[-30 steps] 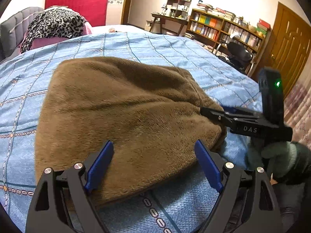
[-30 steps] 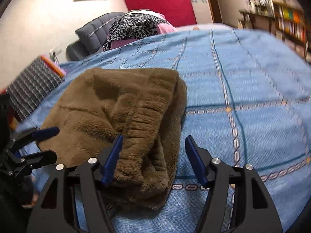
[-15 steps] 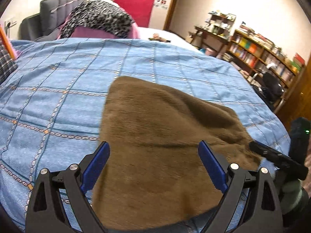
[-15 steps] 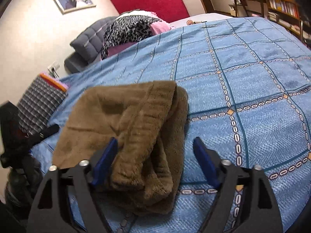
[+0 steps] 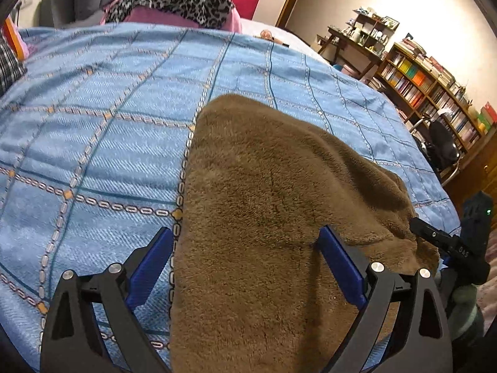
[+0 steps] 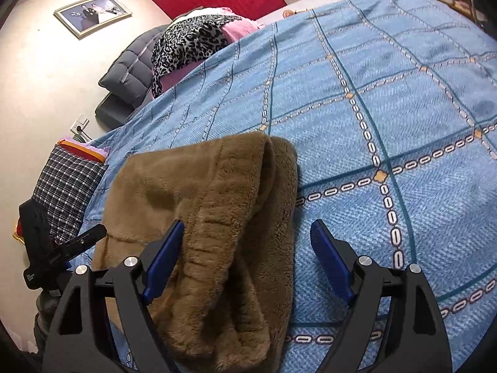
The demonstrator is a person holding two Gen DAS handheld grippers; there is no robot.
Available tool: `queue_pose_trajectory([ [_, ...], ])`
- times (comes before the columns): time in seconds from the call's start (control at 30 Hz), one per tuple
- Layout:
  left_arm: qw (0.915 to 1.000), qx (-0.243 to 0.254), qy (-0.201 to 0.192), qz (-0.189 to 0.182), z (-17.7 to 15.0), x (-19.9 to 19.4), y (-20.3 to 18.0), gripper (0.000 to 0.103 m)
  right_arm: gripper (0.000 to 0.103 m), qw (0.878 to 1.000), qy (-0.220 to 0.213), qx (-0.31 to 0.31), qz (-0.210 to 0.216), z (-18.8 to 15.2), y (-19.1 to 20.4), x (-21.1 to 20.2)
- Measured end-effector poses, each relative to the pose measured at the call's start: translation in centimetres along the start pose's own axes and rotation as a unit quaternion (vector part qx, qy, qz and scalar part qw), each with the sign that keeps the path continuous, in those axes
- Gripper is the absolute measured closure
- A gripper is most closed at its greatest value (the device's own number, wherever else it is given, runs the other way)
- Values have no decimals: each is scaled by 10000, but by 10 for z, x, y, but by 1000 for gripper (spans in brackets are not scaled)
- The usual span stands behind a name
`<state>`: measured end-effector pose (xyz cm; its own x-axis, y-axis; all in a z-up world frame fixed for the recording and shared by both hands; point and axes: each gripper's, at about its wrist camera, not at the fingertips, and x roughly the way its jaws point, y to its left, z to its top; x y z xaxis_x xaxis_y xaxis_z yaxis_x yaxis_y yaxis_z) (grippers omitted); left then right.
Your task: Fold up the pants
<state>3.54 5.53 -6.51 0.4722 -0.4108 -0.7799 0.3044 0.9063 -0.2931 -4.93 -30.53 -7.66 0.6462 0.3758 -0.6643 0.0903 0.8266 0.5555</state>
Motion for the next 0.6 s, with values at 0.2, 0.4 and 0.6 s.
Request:
queue_pose_trajectory([
  [0.2,9998,-38,163,-126,-1,7,4,9,14,9993,181,259,194,1,-10,7],
  [0.4,9991,-90,307,-294,0,12,9,9,11,9968,390,556,431,3,-19,13],
  [0.6,9962,-301,550,-601,3,20,19,8,11,9942,634,611,623,6,-16,22],
])
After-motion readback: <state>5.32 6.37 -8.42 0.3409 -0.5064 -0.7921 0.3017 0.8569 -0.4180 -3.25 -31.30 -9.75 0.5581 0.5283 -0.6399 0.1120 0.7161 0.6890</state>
